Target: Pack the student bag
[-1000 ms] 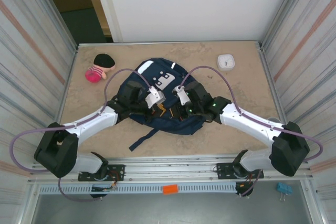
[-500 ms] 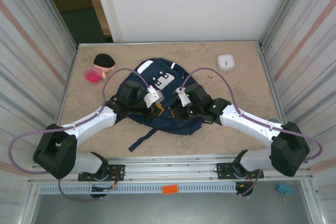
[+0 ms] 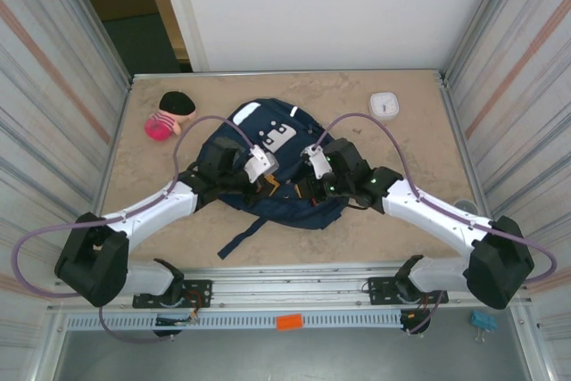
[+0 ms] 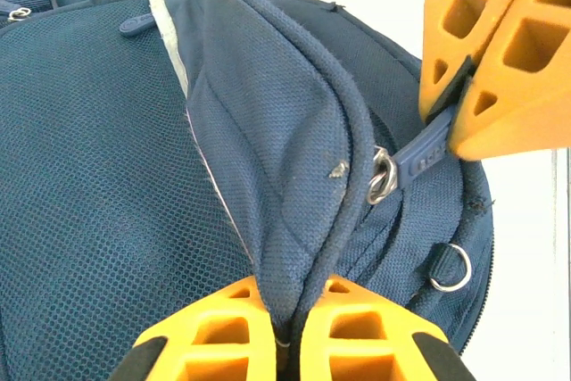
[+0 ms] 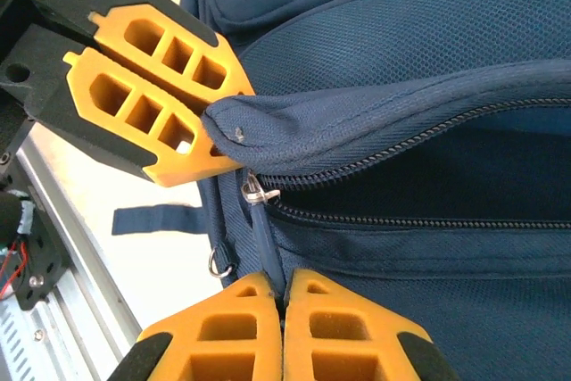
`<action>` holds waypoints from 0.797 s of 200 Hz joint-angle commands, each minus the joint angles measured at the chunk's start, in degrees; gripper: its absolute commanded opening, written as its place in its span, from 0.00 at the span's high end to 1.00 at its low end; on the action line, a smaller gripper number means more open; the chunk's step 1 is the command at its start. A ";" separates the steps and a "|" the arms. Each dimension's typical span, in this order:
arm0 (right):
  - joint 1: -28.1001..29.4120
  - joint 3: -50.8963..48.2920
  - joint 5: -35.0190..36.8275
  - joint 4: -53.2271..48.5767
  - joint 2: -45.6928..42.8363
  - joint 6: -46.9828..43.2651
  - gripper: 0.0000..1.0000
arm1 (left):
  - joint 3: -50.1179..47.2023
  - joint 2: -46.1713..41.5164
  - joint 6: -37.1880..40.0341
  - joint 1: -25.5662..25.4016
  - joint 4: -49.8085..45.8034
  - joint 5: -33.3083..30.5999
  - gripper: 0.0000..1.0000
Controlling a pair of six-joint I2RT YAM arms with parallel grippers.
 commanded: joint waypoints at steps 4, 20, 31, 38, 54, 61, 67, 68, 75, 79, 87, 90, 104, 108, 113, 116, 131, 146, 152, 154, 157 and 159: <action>-3.62 -0.54 -0.30 -10.69 -2.98 -1.98 1.00 | 0.68 -2.07 -1.17 2.22 -4.69 -8.52 1.00; -3.90 0.07 -4.84 -10.14 -1.46 -1.05 1.00 | 0.72 -2.01 -1.28 2.26 -3.70 -4.99 1.00; -3.39 0.19 -7.20 -8.86 0.02 0.26 1.00 | 0.53 -2.06 -1.78 2.23 -2.39 -2.37 1.00; -2.69 0.14 -7.80 -7.60 0.96 0.87 1.00 | 0.42 -2.02 -2.32 2.09 -1.53 -0.96 1.00; -1.15 0.10 -9.21 -4.44 2.91 2.78 1.00 | 0.35 -2.06 -3.28 1.95 0.02 0.71 1.00; -0.85 0.32 -10.19 -3.17 3.94 3.88 1.00 | 0.47 -2.05 -3.30 1.80 0.21 0.70 1.00; -0.51 0.47 -10.77 -2.38 4.77 4.73 1.00 | 0.55 -2.01 -3.30 1.67 0.18 0.55 1.00; -0.45 0.55 -10.78 -2.30 4.94 4.87 1.00 | 0.57 -2.04 -3.34 1.65 0.18 0.56 1.00; 0.09 0.91 -10.32 -1.96 5.68 5.69 1.00 | 0.68 -1.96 -3.36 1.62 0.10 0.43 1.00; 0.45 1.20 -9.45 -2.08 6.09 6.07 0.99 | 0.83 -1.94 -3.37 1.63 0.09 0.52 1.00; 1.24 1.82 -6.83 -2.82 6.69 6.25 0.90 | 0.91 -1.95 -3.33 1.62 -0.03 0.52 1.00; 1.74 2.00 -5.79 -3.11 6.77 6.17 0.87 | 0.94 -1.94 -3.30 1.64 -0.07 0.49 1.00; 3.43 3.17 0.26 -5.27 7.48 4.94 0.81 | 1.20 -1.94 -3.19 1.62 -0.27 0.53 1.00; 4.04 3.59 2.23 -5.84 7.55 4.65 0.79 | 1.22 -2.06 -3.20 1.61 -0.26 0.53 1.00; 4.65 4.12 4.61 -6.62 7.78 4.21 0.75 | 1.28 -2.06 -3.12 1.63 -0.27 0.49 1.00; 5.15 4.49 5.91 -7.15 7.87 3.93 0.72 | 1.33 -2.03 -3.11 1.63 -0.27 0.48 1.00; 7.24 5.98 11.33 -8.84 8.16 2.21 0.62 | 1.43 -2.06 -3.24 1.64 -0.27 0.41 1.00; 8.92 7.18 15.62 -9.39 8.50 0.98 0.61 | 1.42 -2.07 -3.43 1.60 0.07 0.40 1.00; 9.47 7.63 16.87 -9.50 8.60 0.49 0.61 | 1.42 -2.04 -3.59 1.55 0.23 0.51 1.00; 9.64 7.83 17.30 -9.56 8.71 0.35 0.61 | 1.46 -2.02 -3.63 1.55 0.23 0.55 1.00; 9.88 8.03 17.77 -9.58 8.78 0.14 0.61 | 1.40 -2.06 -3.69 1.51 0.30 0.51 1.00; 10.03 8.15 18.07 -9.67 8.89 0.04 0.61 | 1.39 -2.07 -3.72 1.50 0.27 0.49 1.00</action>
